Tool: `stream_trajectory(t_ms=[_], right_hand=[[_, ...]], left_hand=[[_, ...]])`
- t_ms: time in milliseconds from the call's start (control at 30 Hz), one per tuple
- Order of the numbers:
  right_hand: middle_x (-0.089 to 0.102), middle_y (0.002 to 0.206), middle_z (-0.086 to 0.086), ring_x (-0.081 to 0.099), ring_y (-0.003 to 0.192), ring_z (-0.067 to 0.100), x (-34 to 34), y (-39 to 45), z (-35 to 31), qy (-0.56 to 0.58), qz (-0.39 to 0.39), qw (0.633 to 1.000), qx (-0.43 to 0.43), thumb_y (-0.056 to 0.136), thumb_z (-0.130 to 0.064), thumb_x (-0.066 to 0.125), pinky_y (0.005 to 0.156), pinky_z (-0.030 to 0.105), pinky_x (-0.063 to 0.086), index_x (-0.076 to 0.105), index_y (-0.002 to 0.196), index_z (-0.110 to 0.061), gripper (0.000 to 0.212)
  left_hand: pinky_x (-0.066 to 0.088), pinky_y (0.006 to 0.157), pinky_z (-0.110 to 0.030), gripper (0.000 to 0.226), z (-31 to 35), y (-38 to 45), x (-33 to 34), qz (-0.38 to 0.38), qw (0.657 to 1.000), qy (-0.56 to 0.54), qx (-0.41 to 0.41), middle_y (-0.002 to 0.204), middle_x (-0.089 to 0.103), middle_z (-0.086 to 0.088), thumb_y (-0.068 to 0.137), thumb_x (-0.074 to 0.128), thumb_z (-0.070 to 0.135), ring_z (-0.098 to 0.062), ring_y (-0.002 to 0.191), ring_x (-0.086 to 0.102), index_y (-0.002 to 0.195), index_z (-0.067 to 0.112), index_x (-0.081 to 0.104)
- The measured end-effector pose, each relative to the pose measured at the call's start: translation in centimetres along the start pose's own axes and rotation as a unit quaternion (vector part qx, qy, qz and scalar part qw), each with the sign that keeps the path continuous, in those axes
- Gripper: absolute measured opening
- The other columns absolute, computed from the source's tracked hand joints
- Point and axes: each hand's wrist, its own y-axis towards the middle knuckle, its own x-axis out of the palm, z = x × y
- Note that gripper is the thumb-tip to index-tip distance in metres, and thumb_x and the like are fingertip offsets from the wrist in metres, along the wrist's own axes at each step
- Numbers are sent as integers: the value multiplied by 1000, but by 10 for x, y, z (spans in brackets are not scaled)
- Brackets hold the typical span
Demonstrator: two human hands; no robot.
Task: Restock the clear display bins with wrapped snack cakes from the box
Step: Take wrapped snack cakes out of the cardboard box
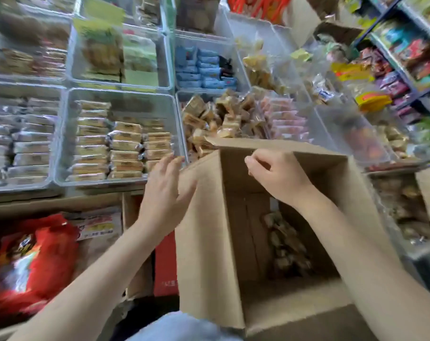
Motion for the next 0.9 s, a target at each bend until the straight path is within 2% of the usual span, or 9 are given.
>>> stream_trajectory(t_ms=[133,200,267,333,500,567,633,733,900], right_hand=[[62,76,-1,60,75,20,-3,-32,87,-84,-95,985,117,101,-37,48,71,43,52,61,75,-16,36],[63,86,-3,62,85,24,10,-36,126,-148,-167,963,148,99,-38,48,74,42,53,63,84,-16,31],[62,92,2,63,92,28,27,-37,162,-155,-220,948,168,99,-33,51,75,37,53,64,91,-16,23],[63,104,5,63,99,27,47,-36,197,-142,-251,937,198,100,-25,53,75,34,50,67,107,-15,18],[50,146,11,51,129,31,100,-40,282,-140,-298,907,264,96,-18,56,106,38,43,49,143,-12,49],[52,142,12,51,129,33,115,-44,297,-131,-298,902,285,94,-17,59,107,41,43,51,141,-9,49],[55,138,14,52,127,33,125,-46,299,-133,-301,906,265,95,-18,58,103,40,42,58,134,-8,40],[46,147,15,43,135,34,140,-45,309,-172,-332,902,215,99,-19,51,107,40,36,52,141,-11,43],[46,146,13,45,132,30,156,-34,307,-345,-368,854,126,95,-18,54,110,46,33,36,150,-16,58]], left_hand=[[18,115,-25,45,96,-18,47,-43,987,67,143,153,43,10,104,38,49,-10,142,35,145,34,46],[33,113,-27,44,110,-20,70,-76,972,137,175,146,53,10,105,39,47,-11,137,46,145,32,48],[49,95,-27,41,110,-20,81,-95,954,214,189,128,67,8,104,42,45,-11,119,62,138,28,58],[53,78,-28,35,104,-18,83,-92,946,247,187,109,75,4,100,52,40,-15,98,71,123,21,70],[49,75,-25,25,102,-17,90,-65,955,232,176,96,76,3,97,61,33,-16,87,72,111,18,75],[50,74,-25,27,103,-15,93,-60,955,241,162,93,75,5,97,58,37,-16,86,71,110,20,75],[54,75,-28,29,102,-15,94,-46,959,236,152,92,75,5,98,56,38,-15,85,71,109,21,76],[49,75,-23,23,102,-15,96,-32,964,223,141,91,75,4,96,61,32,-14,83,71,106,18,77],[42,68,-17,21,102,-13,99,-23,964,231,126,85,73,5,95,63,31,-11,75,66,104,19,78]])
